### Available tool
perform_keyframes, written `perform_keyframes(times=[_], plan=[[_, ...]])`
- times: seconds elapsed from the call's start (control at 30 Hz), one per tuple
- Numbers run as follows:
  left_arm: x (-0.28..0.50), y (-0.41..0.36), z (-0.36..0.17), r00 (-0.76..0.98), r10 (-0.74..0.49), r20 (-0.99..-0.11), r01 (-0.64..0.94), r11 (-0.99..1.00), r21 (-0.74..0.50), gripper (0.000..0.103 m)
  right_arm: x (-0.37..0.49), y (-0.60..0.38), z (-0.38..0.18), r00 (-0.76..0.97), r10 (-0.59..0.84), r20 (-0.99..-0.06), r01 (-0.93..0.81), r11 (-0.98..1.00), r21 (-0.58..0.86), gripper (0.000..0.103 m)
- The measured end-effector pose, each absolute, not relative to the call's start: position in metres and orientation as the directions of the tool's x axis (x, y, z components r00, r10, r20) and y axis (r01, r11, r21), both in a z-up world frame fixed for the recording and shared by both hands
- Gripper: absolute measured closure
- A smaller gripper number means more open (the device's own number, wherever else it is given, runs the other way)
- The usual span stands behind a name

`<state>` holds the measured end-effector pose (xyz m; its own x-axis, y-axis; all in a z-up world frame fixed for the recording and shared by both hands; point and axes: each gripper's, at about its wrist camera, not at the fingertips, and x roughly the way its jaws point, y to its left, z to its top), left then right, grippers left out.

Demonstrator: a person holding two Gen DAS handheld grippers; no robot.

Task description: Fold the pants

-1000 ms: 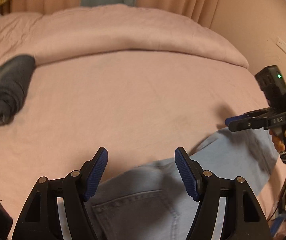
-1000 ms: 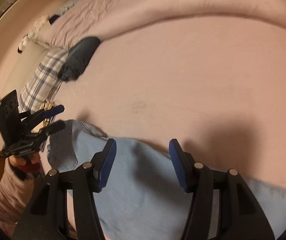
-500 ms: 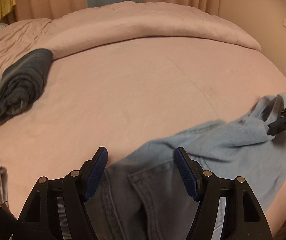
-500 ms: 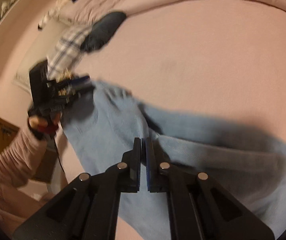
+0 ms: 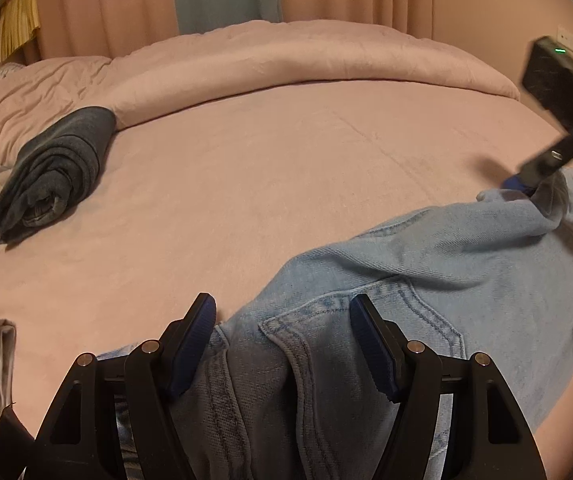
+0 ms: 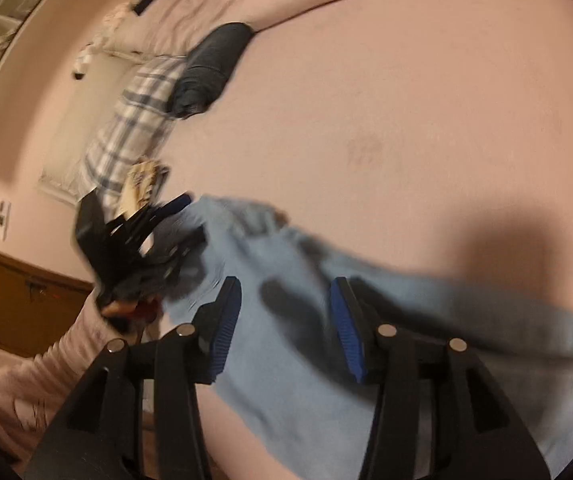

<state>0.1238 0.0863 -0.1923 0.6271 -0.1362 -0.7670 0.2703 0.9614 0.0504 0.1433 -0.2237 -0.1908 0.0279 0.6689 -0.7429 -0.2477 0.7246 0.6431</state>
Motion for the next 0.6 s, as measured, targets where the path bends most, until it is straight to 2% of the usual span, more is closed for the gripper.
perform_keyframes(times=[0.13,0.23,0.43,0.5,0.6], plan=[[0.124,0.087,-0.194,0.629,-0.137,-0.765,0.276,0.959,0.056,0.033,0.165,-0.217,-0.216,-0.083,0.758,-0.647,-0.076,0.643,0.762,0.056],[0.124,0.088,-0.194,0.632,-0.140,-0.762,0.278,0.959,0.055,0.033,0.162,-0.207,-0.221,-0.144,0.787,-0.599,-0.017,0.603,0.797,0.055],[0.123,0.088,-0.196,0.631,-0.145,-0.762,0.285,0.957,0.054,0.033,0.102,-0.196,-0.185,-0.132,0.817,-0.561,-0.148,0.544,0.826,0.055],[0.123,0.088,-0.195,0.632,-0.143,-0.761,0.283,0.957,0.055,0.033,0.091,-0.195,-0.199,-0.128,0.791,-0.598,-0.121,0.586,0.801,0.056],[0.123,0.089,-0.196,0.635,-0.146,-0.758,0.283,0.958,0.052,0.033,0.093,-0.204,-0.223,-0.085,0.834,-0.544,-0.001,0.546,0.838,0.058]])
